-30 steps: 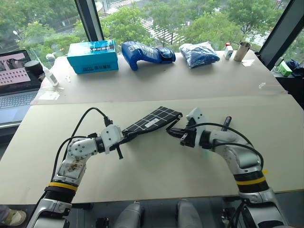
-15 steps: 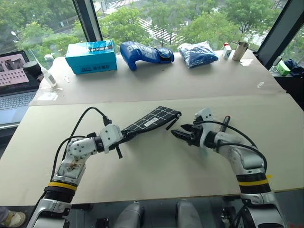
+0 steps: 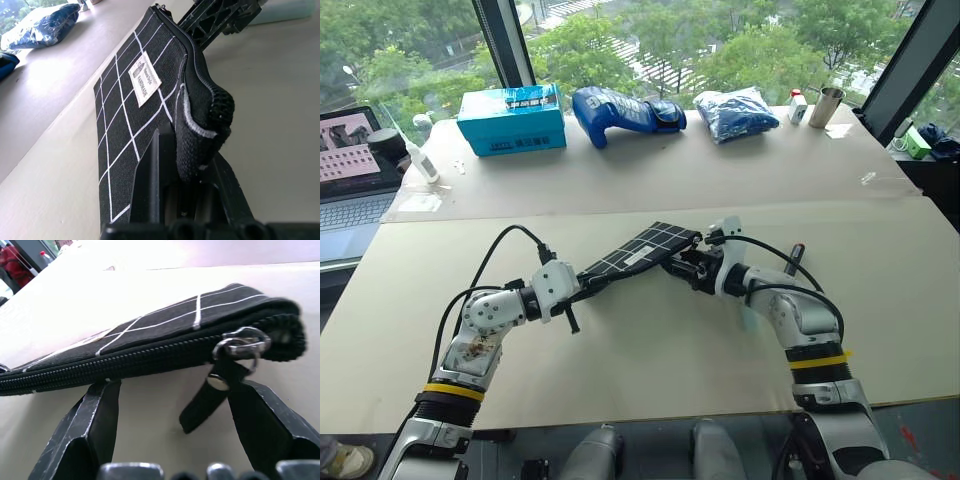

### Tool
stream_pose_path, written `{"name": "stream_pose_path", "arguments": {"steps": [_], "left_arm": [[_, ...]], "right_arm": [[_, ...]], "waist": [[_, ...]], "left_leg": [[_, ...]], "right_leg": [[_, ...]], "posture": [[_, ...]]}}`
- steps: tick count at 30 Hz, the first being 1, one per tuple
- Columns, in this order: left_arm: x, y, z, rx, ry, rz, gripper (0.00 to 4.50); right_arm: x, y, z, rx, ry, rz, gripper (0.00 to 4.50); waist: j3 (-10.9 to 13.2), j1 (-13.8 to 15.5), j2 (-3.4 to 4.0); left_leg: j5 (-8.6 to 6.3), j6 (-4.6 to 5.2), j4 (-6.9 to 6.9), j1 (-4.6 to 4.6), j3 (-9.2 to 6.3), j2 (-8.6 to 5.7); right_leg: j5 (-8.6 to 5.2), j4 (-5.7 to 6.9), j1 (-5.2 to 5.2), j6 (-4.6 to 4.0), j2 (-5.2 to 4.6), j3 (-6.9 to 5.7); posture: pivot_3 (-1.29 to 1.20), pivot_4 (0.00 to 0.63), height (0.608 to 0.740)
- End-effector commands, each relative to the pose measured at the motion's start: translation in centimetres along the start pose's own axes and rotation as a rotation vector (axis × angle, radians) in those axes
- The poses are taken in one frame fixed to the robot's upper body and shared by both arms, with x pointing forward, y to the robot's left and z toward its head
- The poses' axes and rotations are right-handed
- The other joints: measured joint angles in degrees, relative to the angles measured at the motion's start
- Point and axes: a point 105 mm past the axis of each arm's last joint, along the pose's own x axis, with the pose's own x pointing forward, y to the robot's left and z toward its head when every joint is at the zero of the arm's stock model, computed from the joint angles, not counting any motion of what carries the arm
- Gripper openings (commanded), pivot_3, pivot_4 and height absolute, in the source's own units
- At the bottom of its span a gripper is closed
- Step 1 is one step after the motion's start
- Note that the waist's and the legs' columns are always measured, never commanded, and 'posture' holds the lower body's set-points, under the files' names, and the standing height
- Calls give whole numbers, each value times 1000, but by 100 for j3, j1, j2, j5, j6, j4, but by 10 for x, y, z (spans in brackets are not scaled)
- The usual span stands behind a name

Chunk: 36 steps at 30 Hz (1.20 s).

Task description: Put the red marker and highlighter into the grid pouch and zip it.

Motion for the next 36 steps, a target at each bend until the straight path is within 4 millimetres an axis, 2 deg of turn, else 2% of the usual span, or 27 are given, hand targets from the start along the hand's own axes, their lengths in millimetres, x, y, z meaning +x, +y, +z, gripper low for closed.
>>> {"name": "stream_pose_path", "arguments": {"steps": [1, 7, 8, 14, 18, 22, 27, 30, 33, 36], "left_arm": [[-1, 5, 11, 26, -37, 20, 0], [-1, 5, 11, 29, -35, 20, 0], [-1, 6, 11, 30, -35, 19, 0], [1, 7, 11, 34, -35, 16, 0], [1, 6, 10, 32, -32, 15, 0], [1, 5, 10, 28, -32, 15, 0], [2, 5, 10, 26, -35, 15, 0], [2, 5, 10, 26, -37, 16, 0], [2, 5, 10, 25, -35, 14, 0], [3, 4, 10, 23, -37, 9, 0]], "right_arm": [[-1, 7, 17, -55, -58, 45, 2328], [-7, 8, 15, -72, -49, 64, 156], [-7, 9, 15, -85, -46, 67, 73], [-16, 13, 18, -161, -30, 93, 73], [-28, 42, 14, -235, -11, 258, 73], [-27, 69, 4, -279, 29, 377, 73], [-13, 80, -3, -316, 71, 415, 73], [-5, 83, 7, -311, 42, 427, 73], [-9, 108, 16, -298, 12, 563, 73], [-14, 129, 3, -351, 76, 695, 73]], "waist": [[0, 4, 0], [0, -2, 0], [0, -1, 0], [0, 2, 0], [0, 13, 0], [0, -10, 0], [0, -8, 0], [0, 6, 0], [0, 8, 0], [0, 8, 0]], "left_leg": [[0, 0, 0, 0, 0, 0], [0, 0, -1, 0, 0, 0], [0, 0, -1, 0, 0, 0], [0, 0, -1, 0, 0, 0], [-1, 1, 0, -1, 0, -1], [-1, 2, 0, 0, 1, 0], [-1, 2, 0, 0, 0, 1], [0, 0, 2, 0, 0, 0], [1, -1, 1, -1, -1, 0], [0, -1, 1, -1, -1, 1]], "right_leg": [[0, -1, 0, 0, 0, 0], [0, 0, 0, 0, 1, 0], [0, 0, 0, 0, 1, 0], [0, 0, -2, 0, 1, 0], [0, -2, 0, 0, 1, -1], [0, -3, 0, 0, 1, -1], [0, -1, 0, 0, 2, -1], [0, -2, 0, 0, 2, -1], [0, -2, 0, 0, 2, -1], [0, -4, 0, 0, 2, -1]], "posture": [[0, 150, 740], [0, 150, 740], [0, 150, 740], [0, 150, 740], [0, 150, 740], [0, 150, 740], [0, 150, 740], [0, 150, 740], [0, 150, 740], [0, 150, 740]]}}
